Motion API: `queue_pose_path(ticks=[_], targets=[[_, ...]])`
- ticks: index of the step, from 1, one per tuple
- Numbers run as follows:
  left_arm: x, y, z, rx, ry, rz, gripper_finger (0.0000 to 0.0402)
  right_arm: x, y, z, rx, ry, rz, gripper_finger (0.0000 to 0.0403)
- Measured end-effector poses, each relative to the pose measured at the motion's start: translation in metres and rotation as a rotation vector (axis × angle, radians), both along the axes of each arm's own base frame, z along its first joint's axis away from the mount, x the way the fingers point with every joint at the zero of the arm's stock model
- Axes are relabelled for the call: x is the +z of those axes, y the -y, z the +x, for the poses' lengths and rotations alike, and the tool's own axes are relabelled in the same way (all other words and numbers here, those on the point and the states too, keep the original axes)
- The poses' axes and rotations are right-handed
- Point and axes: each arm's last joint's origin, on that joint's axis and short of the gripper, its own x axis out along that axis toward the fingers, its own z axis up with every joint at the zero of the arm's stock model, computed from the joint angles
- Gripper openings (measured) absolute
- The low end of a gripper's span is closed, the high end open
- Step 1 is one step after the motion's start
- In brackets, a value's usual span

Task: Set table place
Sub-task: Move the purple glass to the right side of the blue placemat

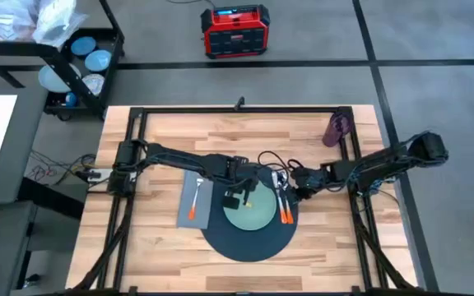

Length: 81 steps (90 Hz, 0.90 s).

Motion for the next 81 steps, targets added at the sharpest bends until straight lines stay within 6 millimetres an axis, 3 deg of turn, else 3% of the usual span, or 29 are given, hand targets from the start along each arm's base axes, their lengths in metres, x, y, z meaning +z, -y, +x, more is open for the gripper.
queue_pose_path(ticks=[19,36,46,53,64,81], targets=[[0.0,0.0,0.0,0.0,0.0,0.0,0.0011,0.003,0.011,-0.011,0.041,-0.061,-0.05,0.0088],[0.0,0.0,0.0,-0.005,0.0,0.002,0.0011,0.039,0.025,-0.004,0.001,0.12,-0.101,0.0088],[0.0,0.0,0.0,-0.004,-0.001,0.002,0.0011,0.047,0.025,-0.009,-0.003,0.14,-0.101,0.0088],[0.0,0.0,0.0,-0.004,-0.001,0.002,0.0011,0.053,0.029,-0.02,-0.01,0.053,-0.155,0.0088],[0.0,0.0,0.0,-0.004,0.0,0.001,0.0011,0.054,0.043,-0.048,-0.078,-0.24,-0.273,0.0084],[0.001,0.0,0.002,-0.011,0.023,0.004,0.0011,0.103,0.062,-0.052,-0.06,-0.249,-0.456,0.0082]])
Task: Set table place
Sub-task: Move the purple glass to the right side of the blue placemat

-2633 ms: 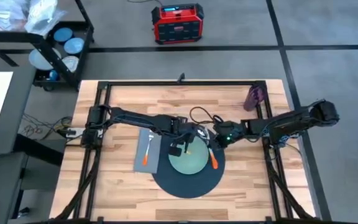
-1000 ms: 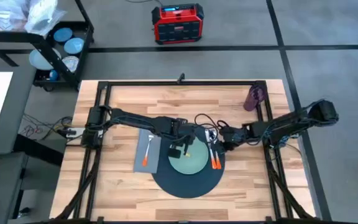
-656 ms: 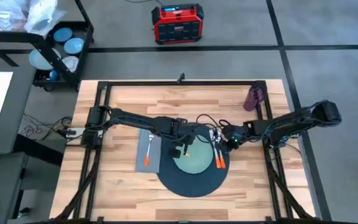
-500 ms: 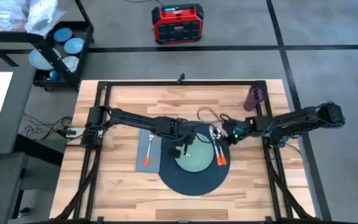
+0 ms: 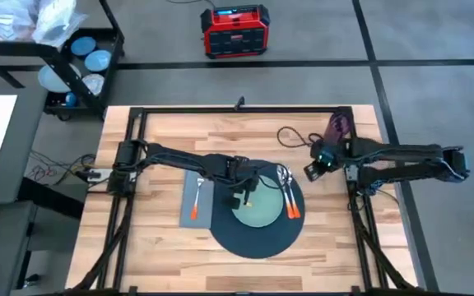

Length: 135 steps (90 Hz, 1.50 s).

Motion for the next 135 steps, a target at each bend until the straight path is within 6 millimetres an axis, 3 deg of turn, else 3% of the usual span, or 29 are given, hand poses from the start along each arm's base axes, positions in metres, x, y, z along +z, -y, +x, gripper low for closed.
queue_pose_path(ticks=[7,21,31,61,107,135], targets=[[0.0,0.0,0.0,0.001,0.002,0.0,0.0011,0.033,0.007,0.0,0.017,0.015,-0.116,0.0082],[0.0,0.0,0.0,0.0,0.002,0.0,0.0011,0.078,0.022,-0.017,0.014,-0.166,-0.319,0.0082],[0.0,0.0,0.0,-0.025,0.0,0.01,0.0011,0.095,0.035,-0.026,0.021,-0.202,-0.358,0.0082],[0.001,0.0,0.001,-0.03,0.011,0.011,0.0011,0.075,0.079,-0.03,0.045,-0.349,-0.189,0.0082],[0.001,0.003,0.001,-0.002,0.018,-0.002,0.0011,0.046,0.109,-0.015,0.072,-0.449,-0.04,0.008],[0.0,0.011,-0.001,-0.015,-0.008,-0.004,0.0011,0.031,0.108,-0.004,0.125,-0.498,0.059,0.0006]])
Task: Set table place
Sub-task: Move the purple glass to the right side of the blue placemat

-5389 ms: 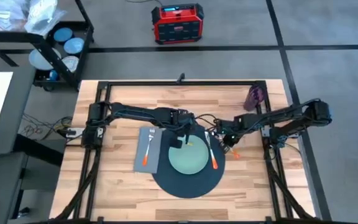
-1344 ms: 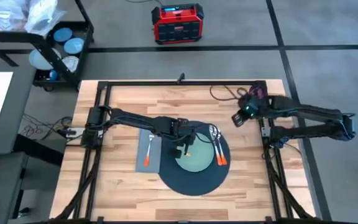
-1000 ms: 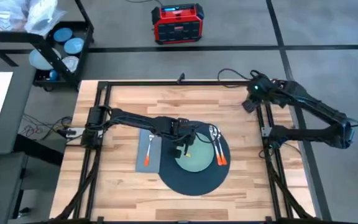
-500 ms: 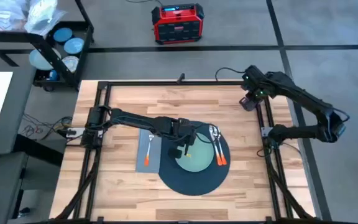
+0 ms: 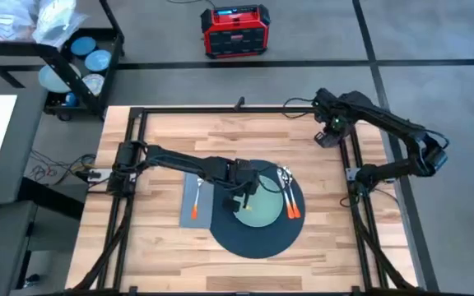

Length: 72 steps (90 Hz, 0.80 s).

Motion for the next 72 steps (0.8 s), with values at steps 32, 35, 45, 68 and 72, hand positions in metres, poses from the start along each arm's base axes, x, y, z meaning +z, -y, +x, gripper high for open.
queue_pose_path(ticks=[32,35,45,68,72], targets=[[-0.001,0.0,-0.002,0.01,-0.02,-0.003,0.0011,0.019,-0.052,0.012,0.042,0.138,0.052,0.0001],[-0.001,0.0,-0.002,0.014,-0.02,-0.004,0.0011,0.02,-0.059,0.013,0.049,0.149,0.057,0.0001],[-0.001,0.002,-0.002,0.009,-0.018,-0.004,0.0011,0.025,-0.084,0.018,0.077,0.188,0.066,0.0001],[0.0,0.006,-0.001,0.004,0.0,-0.007,0.0011,0.021,-0.12,0.038,0.127,0.214,0.083,0.0],[0.0,0.006,-0.001,0.009,0.0,-0.008,0.0011,0.019,-0.124,0.043,0.143,0.212,0.086,0.0]])
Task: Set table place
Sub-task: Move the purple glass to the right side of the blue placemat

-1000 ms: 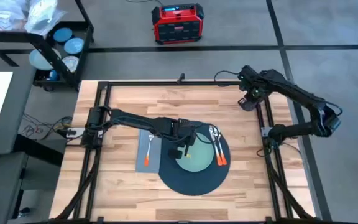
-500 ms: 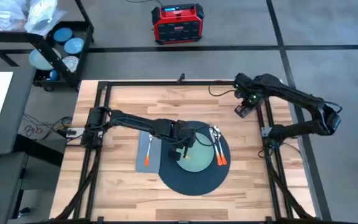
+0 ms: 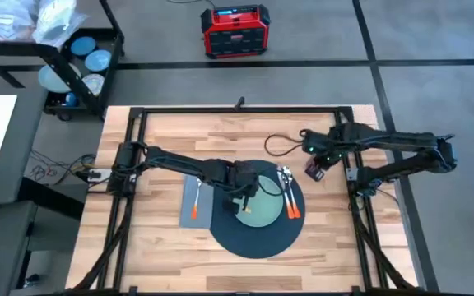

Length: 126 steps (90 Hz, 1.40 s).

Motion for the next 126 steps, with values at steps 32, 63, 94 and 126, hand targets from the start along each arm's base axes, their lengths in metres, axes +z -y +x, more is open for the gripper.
queue_pose_path(ticks=[32,63,94,126], targets=[[0.0,0.001,0.0,0.007,0.005,-0.004,0.0011,-0.015,-0.005,0.017,0.057,-0.066,0.0,0.0],[0.0,0.001,0.0,-0.002,0.004,0.0,0.0011,-0.012,-0.007,0.018,0.102,-0.017,0.049,0.0008],[0.0,0.001,0.0,-0.003,0.005,0.0,0.0011,-0.012,-0.01,0.021,0.16,0.013,0.108,0.0064],[0.001,0.001,0.001,-0.06,0.008,0.023,0.0011,0.013,-0.008,0.023,0.21,0.123,0.024,0.0089]])
